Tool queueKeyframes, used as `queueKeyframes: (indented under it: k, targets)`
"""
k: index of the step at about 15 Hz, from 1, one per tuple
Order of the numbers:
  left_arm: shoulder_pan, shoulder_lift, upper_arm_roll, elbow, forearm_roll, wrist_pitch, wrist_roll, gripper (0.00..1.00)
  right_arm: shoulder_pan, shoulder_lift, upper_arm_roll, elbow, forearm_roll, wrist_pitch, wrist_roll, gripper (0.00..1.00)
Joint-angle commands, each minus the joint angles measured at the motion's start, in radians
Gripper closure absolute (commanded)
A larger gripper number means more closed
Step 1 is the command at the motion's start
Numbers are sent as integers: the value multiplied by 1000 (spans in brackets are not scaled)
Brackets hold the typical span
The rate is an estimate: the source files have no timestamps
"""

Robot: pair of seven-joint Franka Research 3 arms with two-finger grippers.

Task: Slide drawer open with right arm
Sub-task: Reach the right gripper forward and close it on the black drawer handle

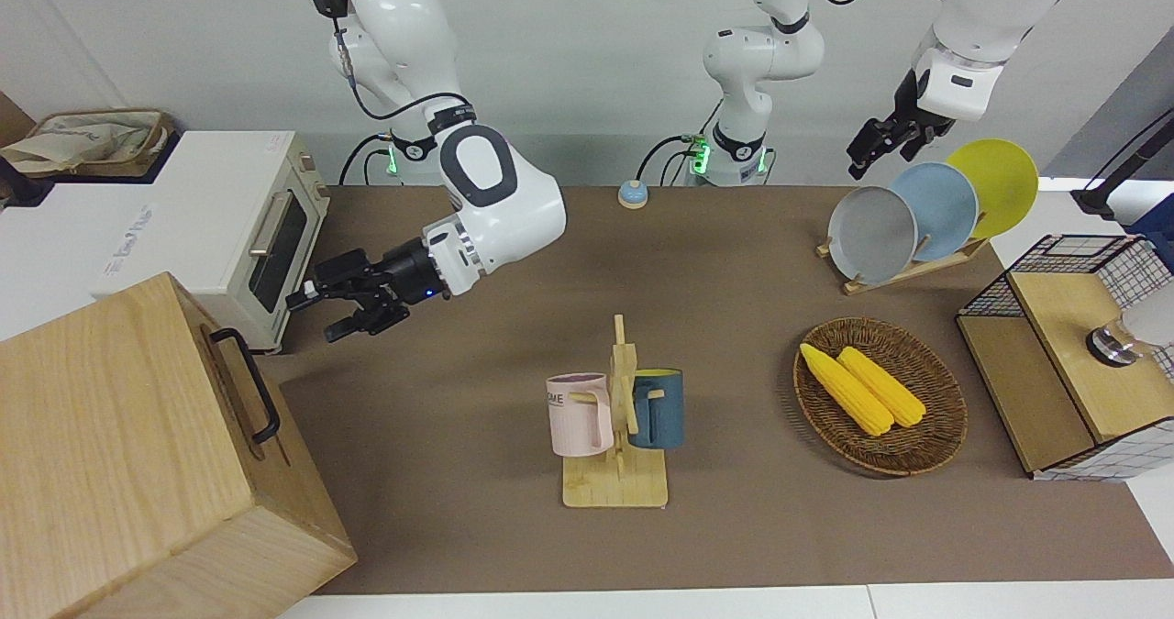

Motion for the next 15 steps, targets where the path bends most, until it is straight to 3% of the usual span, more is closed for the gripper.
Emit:
queueKeyframes:
  k: [1,3,5,7,9,11,15]
  targets:
    - [-4,-9,5,0,-4,-2,10,7,-13,18,-51,10,-52,100,39,19]
    - [-4,-9,5,0,-4,-2,10,7,-13,24,-91,12,-53,151,53,19]
    - [-4,-9,5,0,-4,-2,10,7,-13,24,-109,12,-56,188,68,25]
    - [-4,-9,5,0,-4,-2,10,7,-13,30,-111,12,-58,195,70,36]
    - [-4,-9,5,0,-4,-2,10,7,-13,33,-120,12,-69,200,83,123]
    - [-4,-9,5,0,-4,-2,10,7,-13,35,-134,10,-73,231,116,384]
    - [-4,-9,5,0,-4,-2,10,7,-10,35,-137,10,-72,226,133,945]
